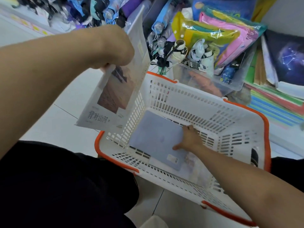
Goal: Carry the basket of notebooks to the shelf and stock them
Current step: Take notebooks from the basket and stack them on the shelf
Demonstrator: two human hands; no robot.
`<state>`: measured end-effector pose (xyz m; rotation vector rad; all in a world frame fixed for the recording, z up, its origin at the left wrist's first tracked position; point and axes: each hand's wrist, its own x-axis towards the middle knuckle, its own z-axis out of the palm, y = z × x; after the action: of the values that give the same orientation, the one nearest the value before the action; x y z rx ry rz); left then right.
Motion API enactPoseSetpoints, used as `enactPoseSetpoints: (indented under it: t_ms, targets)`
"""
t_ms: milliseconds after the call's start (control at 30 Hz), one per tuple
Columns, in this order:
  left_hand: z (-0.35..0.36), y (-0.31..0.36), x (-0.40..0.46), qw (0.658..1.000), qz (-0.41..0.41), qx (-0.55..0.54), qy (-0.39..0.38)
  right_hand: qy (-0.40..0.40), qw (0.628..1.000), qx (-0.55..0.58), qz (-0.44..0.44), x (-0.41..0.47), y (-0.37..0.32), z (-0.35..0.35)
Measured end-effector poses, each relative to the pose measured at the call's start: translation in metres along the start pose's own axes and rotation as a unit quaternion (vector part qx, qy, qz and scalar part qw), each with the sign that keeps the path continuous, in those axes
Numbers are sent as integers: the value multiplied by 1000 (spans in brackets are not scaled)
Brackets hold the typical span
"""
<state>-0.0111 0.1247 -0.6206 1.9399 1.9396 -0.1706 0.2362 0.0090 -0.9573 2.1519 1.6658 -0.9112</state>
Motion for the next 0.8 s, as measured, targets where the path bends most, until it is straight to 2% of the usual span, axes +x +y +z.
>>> enactPoseSetpoints:
  t_ms: [200,333,400,467,567,667,733,800]
  targets:
    - [0,3,8,999,0,-39,1,83,996,-30,7,0,-2,-5]
    - [-1,10,4,997,-3,-79,16,-94,992,59,-63,-17,-6,-59]
    - [-1,12,1,996,-6,-94,7,-103,984,100,-108,-38,-19,-106]
    - [-4,14,-4,993,-16,-116,-2,-52,983,128,-125,-70,-40,-160]
    - [-10,18,-10,992,-23,-128,-5,77,983,116,-121,-130,-66,-229]
    - [-16,24,-16,975,-35,-216,-31,229,951,150,-142,-196,-93,-257]
    - [-18,28,-19,933,-37,-358,-31,310,931,66,-179,-224,-120,-249]
    - [-20,35,-23,870,-47,-490,-6,326,924,-38,-198,-237,-150,-238]
